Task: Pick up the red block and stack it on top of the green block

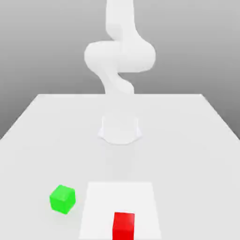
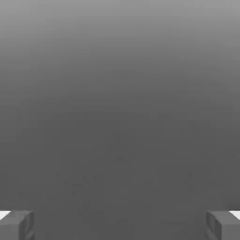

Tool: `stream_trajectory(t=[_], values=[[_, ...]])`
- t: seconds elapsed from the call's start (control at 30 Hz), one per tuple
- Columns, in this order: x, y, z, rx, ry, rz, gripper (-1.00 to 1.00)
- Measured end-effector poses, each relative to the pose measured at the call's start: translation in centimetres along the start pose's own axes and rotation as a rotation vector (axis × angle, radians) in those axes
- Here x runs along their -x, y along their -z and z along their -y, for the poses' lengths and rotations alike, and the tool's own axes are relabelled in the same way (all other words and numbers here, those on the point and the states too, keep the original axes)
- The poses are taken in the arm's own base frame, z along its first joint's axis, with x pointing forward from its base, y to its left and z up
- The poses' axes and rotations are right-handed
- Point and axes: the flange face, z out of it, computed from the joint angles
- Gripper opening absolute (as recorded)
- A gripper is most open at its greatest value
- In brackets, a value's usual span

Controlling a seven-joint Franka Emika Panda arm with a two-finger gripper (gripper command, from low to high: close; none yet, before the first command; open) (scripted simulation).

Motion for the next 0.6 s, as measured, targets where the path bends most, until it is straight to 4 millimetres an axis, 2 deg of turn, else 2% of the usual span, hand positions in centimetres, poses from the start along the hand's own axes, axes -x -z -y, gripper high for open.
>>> stream_trajectory(t=[0.13,0.3,0.43,0.6], values=[[0.6,-8.0,-0.3,0.095,-0.007,0.070,0.00],[2.5,-17.4,-2.0,0.205,-0.017,0.158,0.00],[4.8,-24.4,-4.2,0.289,-0.026,0.233,0.00],[8.6,-32.2,-8.0,0.389,-0.039,0.330,0.00]])
